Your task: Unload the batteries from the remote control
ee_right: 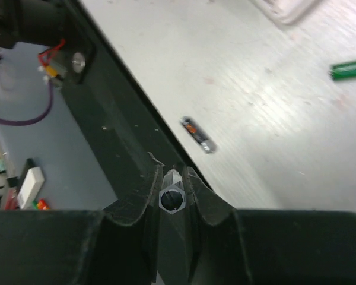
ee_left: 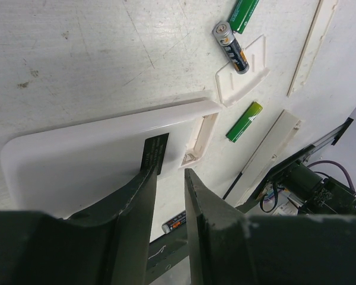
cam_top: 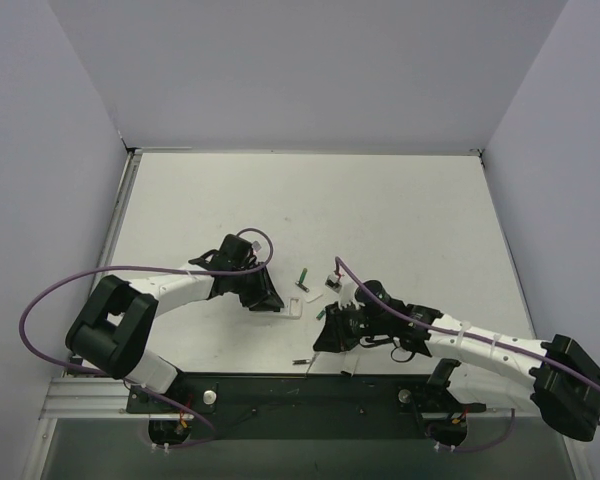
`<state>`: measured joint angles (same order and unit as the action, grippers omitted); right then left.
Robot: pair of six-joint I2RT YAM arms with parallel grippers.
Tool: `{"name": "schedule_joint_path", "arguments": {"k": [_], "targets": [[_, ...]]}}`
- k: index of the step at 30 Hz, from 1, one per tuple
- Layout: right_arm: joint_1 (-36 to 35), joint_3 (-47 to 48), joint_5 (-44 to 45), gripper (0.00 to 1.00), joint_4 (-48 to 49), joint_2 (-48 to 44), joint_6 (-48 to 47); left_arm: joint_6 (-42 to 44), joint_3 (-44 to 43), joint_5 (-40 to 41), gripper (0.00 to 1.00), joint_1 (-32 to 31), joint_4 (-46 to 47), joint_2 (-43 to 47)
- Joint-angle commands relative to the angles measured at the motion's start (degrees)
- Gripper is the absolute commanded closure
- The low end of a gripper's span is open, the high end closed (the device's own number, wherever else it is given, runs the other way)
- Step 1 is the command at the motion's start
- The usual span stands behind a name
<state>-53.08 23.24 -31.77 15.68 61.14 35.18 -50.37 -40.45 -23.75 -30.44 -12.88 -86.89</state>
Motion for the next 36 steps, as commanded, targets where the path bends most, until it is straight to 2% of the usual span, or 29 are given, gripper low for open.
{"name": "schedule_joint_path", "arguments": {"k": [1, 5, 13, 36], "targets": [[0.0, 0.9, 11.9, 1.00, -11.6, -4.4, -3.1, 2.1, -0.5, 5.9, 0.63, -0.2, -2.8, -0.6], [0.1, 1.2, 17.2, 1.00, -10.7, -4.3, -4.1, 2.1, -0.9, 6.2, 0.63, -0.2, -3.6, 0.0], [0.2, -0.9, 15.6, 1.00, -1.8, 0.7, -1.3, 2.5, -0.4, 7.2, 0.63, -0.2, -4.3, 1.3], [-0.1, -0.3, 12.3, 1.00, 6.3, 0.6, 2.4, 2.8, -1.5, 7.6, 0.63, -0.2, -5.1, 1.5]]}}
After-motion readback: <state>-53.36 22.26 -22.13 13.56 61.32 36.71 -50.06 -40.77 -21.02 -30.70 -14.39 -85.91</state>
